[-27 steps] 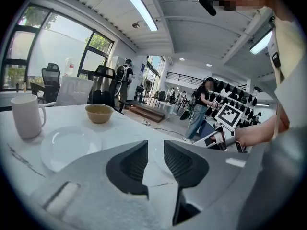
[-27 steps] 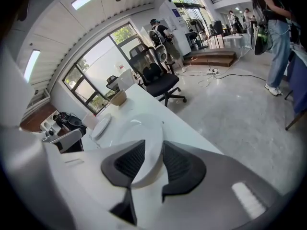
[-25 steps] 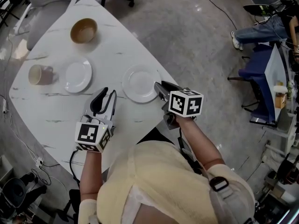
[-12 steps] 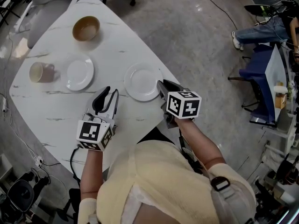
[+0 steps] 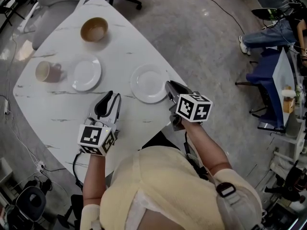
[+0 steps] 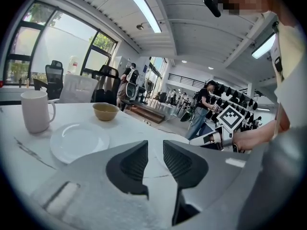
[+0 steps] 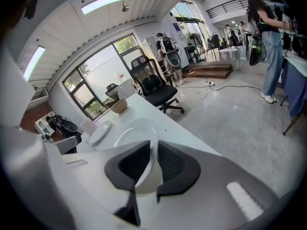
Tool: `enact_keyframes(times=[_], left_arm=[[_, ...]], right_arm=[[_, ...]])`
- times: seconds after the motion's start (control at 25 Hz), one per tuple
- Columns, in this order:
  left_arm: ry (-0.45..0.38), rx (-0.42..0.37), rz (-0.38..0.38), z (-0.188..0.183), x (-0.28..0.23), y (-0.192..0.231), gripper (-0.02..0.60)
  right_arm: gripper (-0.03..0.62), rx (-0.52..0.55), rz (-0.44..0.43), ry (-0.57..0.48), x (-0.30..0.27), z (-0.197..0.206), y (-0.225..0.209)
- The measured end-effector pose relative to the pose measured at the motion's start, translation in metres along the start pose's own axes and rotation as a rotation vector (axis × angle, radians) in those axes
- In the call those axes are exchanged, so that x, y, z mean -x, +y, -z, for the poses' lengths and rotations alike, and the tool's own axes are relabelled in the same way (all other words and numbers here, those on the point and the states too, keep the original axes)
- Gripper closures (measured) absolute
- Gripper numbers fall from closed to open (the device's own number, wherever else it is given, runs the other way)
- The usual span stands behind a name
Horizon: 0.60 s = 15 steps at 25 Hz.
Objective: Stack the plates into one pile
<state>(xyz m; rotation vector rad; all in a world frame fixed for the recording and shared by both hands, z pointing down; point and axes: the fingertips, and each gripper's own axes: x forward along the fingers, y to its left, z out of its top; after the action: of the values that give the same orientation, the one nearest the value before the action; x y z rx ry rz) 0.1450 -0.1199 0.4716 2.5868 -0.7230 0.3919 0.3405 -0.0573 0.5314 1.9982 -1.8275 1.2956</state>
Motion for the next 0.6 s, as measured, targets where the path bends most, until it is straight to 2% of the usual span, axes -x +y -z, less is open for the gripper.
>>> enact_keyframes(times=[0.12, 0.32, 0.6], left_arm=[[-0.008, 0.006, 0.003, -0.001, 0.004, 0.000, 0.483], [-0.019, 0.001, 0.010, -0.003, 0.012, -0.002, 0.485], [-0.044, 0.031, 0.020, -0.007, 0.023, 0.000, 0.485]], right_arm=[[0.546, 0.005, -0.031, -0.037, 0.006, -0.008, 0.007], [0.565, 0.014, -0.130, -0.092, 0.020, -0.020, 0.026], [0.576, 0.046, -0.258, -0.132, 0.036, -0.031, 0.057]])
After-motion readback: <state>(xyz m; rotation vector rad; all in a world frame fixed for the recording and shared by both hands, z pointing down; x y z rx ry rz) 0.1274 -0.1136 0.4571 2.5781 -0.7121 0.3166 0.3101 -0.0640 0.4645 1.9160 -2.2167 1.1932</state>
